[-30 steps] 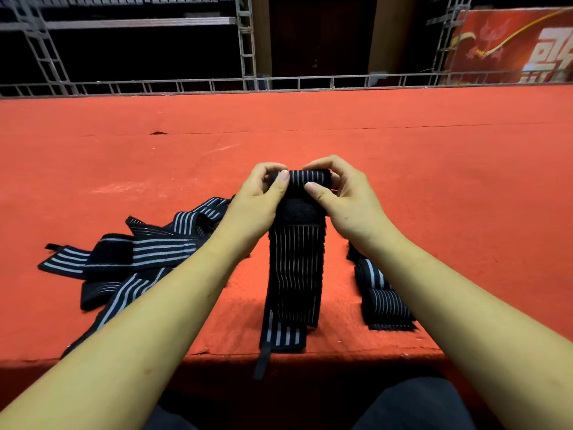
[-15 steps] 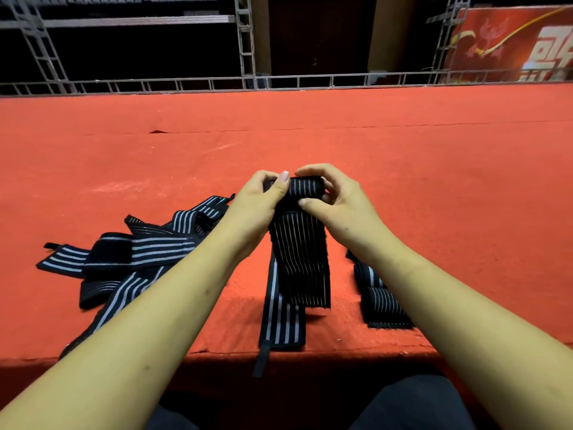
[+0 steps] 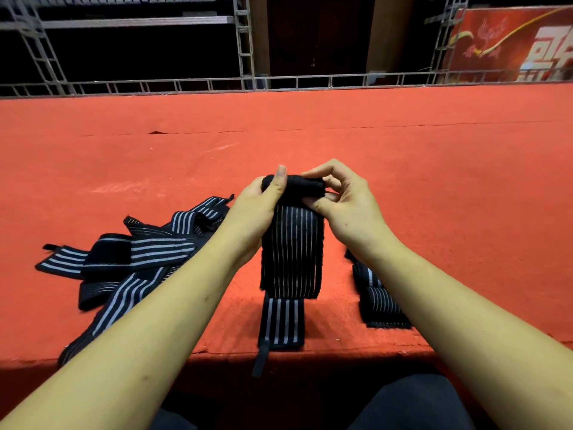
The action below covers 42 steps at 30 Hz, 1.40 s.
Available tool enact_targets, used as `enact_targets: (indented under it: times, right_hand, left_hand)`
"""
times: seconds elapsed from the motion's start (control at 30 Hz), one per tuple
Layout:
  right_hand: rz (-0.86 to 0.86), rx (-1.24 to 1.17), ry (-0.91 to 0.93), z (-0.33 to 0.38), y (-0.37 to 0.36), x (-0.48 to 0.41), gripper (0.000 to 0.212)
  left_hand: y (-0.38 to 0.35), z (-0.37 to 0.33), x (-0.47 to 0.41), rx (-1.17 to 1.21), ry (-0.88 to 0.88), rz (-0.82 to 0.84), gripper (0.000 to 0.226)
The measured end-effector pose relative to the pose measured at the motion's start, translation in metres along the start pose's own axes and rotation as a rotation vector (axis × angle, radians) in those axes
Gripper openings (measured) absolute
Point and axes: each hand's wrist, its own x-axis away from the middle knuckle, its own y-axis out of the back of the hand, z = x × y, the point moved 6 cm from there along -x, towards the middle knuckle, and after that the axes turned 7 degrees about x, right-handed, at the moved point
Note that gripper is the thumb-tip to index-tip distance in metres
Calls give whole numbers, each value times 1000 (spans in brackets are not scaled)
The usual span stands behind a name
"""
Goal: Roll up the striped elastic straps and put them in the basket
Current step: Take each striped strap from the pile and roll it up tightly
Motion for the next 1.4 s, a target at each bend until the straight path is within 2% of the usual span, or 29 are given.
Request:
enact_targets:
  times: [0.1, 0.2, 0.27, 0.37, 0.47, 0.63, 0.77, 0.83, 0.97, 1.1, 1.2, 1.27, 1.33, 1.4]
  right_hand:
    - [27, -9, -36, -2, -1, 1, 31]
    - [43, 40, -51, -2, -1, 2, 25]
    - [-8, 57, -75, -6, 2, 0, 19]
    - [-46, 55, -126, -14, 3, 0, 22]
    - [-29, 38, -102, -14, 2, 1, 22]
    - [-66, 28, -59, -11, 5, 2, 25]
    - [-11, 34, -39, -9, 0, 4, 34]
    - [25, 27, -77, -11, -6, 6, 38]
    - [22, 82, -147, -16, -14, 10, 40]
    - [1, 127, -133, -16, -17, 14, 51]
    - [-41, 100, -136, -14, -21, 15, 56]
    - [-72, 49, -168, -14, -21, 14, 50]
    - [-113, -6, -213, -14, -16, 13, 35]
    - [-141, 2, -241, -15, -8, 10, 27]
  left_hand:
    - [-1, 1, 0, 63, 13, -18, 49]
    - [1, 3, 0, 134, 12, 2, 27]
    - [-1, 0, 0, 142, -32, 58, 10]
    - [-2, -4, 1, 141, -78, 110, 23]
    - [-3, -7, 1, 64, -104, 119, 31]
    - [-5, 5, 4, 57, 30, 103, 25]
    - [-11, 5, 8, 104, 89, 32, 37]
    - [-13, 6, 8, 52, 96, -3, 44]
    - [-16, 2, 11, -59, 38, -36, 30]
    - [-17, 4, 14, 94, 37, 0, 18]
    - [-21, 5, 13, 119, 15, -4, 16]
    - [-21, 4, 12, 143, -14, 5, 15]
    - [-20, 2, 11, 160, -62, 41, 11]
    - [-17, 1, 11, 141, -115, 79, 17]
